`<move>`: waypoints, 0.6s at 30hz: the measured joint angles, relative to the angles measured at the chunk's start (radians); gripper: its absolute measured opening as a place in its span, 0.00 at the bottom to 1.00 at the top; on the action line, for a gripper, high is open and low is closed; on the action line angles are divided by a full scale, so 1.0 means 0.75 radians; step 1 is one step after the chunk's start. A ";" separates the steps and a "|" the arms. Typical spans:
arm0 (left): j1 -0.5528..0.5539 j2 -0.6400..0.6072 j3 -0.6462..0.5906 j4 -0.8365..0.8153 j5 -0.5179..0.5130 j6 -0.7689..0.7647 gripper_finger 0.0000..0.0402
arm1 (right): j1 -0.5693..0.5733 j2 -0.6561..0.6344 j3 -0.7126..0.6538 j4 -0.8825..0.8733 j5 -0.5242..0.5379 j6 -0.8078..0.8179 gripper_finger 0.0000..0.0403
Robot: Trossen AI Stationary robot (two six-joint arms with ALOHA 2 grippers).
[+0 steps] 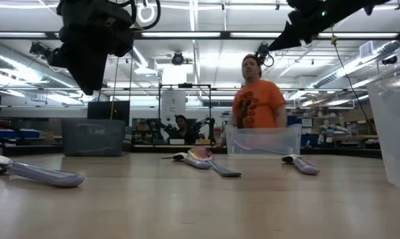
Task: Sort silverware by color (type)
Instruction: Put the purple spoon into the black bin
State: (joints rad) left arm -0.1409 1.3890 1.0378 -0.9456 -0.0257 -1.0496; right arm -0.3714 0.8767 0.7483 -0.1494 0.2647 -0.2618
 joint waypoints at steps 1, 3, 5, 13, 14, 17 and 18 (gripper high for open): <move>-0.021 0.007 0.000 0.003 -0.016 -0.039 0.31 | -0.006 0.004 -0.031 0.060 -0.012 -0.047 0.19; -0.076 0.024 -0.001 0.012 -0.049 -0.118 0.31 | -0.029 0.018 -0.100 0.208 -0.068 -0.134 0.19; -0.130 0.046 -0.001 0.039 -0.055 -0.159 0.31 | -0.050 0.040 -0.164 0.333 -0.145 -0.202 0.19; -0.338 0.060 -0.002 0.039 -0.044 -0.526 0.31 | -0.096 0.182 -0.237 0.670 -0.146 -0.284 0.19; -0.361 0.060 -0.002 0.039 -0.044 -0.585 0.31 | -0.098 0.200 -0.237 0.708 -0.120 -0.284 0.19; -0.428 0.068 -0.002 0.043 -0.044 -0.770 0.31 | -0.105 0.232 -0.237 0.765 -0.042 -0.284 0.19; -0.448 0.076 -0.002 0.048 -0.041 -0.824 0.31 | -0.105 0.237 -0.237 0.764 -0.029 -0.284 0.19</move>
State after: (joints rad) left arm -0.4766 1.4464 1.0363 -0.9096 -0.0567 -1.6675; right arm -0.4500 1.0543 0.5709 0.4232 0.2430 -0.4751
